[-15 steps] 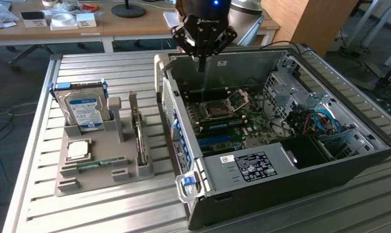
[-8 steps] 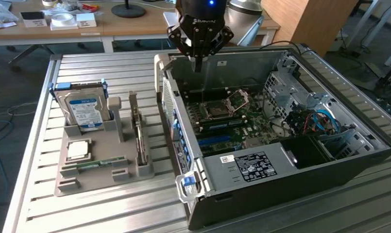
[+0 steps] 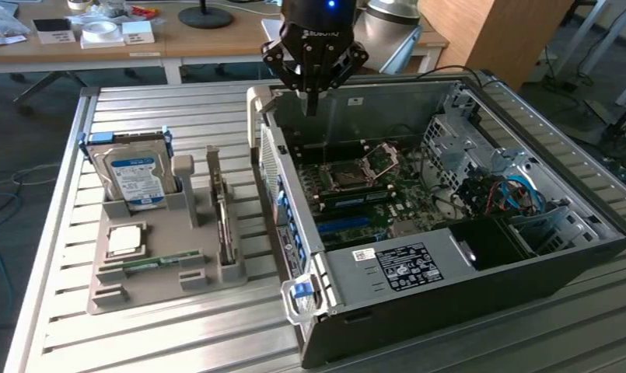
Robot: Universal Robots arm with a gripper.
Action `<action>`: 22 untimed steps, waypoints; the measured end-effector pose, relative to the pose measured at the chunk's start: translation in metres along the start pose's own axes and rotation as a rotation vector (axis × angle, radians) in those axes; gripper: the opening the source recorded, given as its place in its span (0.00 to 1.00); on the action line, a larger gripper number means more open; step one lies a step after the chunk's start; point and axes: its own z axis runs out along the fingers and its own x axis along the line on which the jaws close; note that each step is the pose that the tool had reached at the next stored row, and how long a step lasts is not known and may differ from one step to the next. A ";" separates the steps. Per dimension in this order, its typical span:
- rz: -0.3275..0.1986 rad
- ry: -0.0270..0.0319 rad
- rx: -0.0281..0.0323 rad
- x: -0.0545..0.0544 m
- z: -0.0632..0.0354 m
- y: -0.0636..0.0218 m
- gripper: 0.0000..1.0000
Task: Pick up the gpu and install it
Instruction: 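Reach for the gpu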
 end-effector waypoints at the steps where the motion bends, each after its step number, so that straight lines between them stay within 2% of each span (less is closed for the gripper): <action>1: 0.000 -0.0001 0.0000 0.001 0.0000 -0.0001 0.11; 22: 0.000 -0.0001 0.0000 0.032 -0.0008 -0.0023 0.11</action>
